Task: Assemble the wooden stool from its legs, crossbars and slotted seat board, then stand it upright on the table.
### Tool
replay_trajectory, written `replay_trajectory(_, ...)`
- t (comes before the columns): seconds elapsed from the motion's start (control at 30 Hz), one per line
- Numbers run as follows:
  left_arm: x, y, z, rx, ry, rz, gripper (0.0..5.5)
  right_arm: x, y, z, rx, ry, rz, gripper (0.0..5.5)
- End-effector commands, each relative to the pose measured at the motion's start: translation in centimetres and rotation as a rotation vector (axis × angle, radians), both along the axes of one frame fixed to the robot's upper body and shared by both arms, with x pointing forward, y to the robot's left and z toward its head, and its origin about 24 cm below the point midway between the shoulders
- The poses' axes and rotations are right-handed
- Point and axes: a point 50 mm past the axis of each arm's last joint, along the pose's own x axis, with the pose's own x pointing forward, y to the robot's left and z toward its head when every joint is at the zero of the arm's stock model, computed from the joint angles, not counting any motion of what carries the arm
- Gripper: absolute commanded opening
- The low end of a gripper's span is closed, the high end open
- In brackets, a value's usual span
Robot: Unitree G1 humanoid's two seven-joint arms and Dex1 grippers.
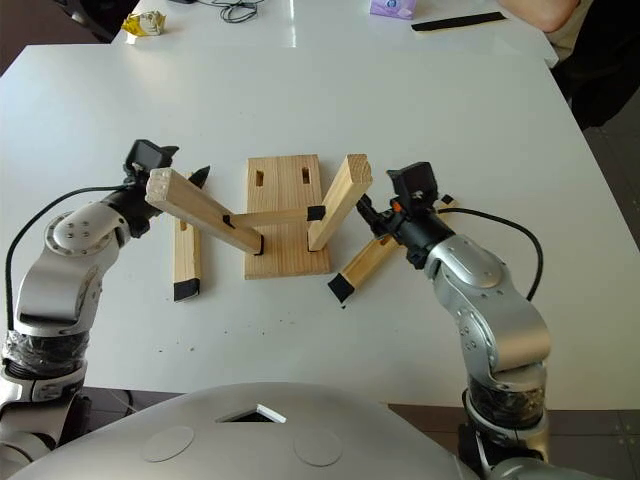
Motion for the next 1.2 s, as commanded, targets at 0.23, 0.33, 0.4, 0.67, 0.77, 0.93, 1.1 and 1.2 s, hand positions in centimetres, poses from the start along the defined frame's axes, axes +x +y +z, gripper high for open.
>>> replay_trajectory(0.23, -1.7, -2.2, 10.6, -0.44, -0.275, -0.234, 3.08, -0.4, 1.6, 11.6, 0.433, -0.504, 0.083, 3.4)
replay_trajectory(0.33, -1.6, -3.0, 13.6, -0.496, -0.316, -0.344, 3.08, -0.5, 3.4, 14.3, 0.472, -0.566, 0.198, 3.4)
replay_trajectory(0.4, -1.8, -3.6, 15.0, -0.516, -0.334, -0.403, 3.08, -0.7, 4.0, 15.4, 0.474, -0.579, 0.247, 3.4)
replay_trajectory(0.67, -2.5, -5.2, 14.4, -0.457, -0.24, -0.504, 3.08, -1.5, 5.6, 15.1, 0.485, -0.5, 0.335, 3.4)
replay_trajectory(0.77, -3.1, -6.3, 9.2, -0.386, -0.068, -0.51, 3.08, -0.5, 6.3, 9.6, 0.418, -0.257, 0.282, 3.4)
replay_trajectory(0.93, -3.8, -7.4, 4.1, -0.333, 0.024, -0.503, 3.08, -0.3, 6.8, 3.8, 0.358, -0.095, 0.251, 3.4)
replay_trajectory(1.1, -2.6, -7.6, 5.1, -0.383, -0.049, -0.469, 3.08, -0.3, 6.8, 6.1, 0.427, -0.229, 0.269, 3.4)
replay_trajectory(1.2, -1.1, -7.5, 6.4, -0.426, -0.088, -0.414, 3.08, 0.0, 6.4, 8.0, 0.472, -0.317, 0.243, 3.4)
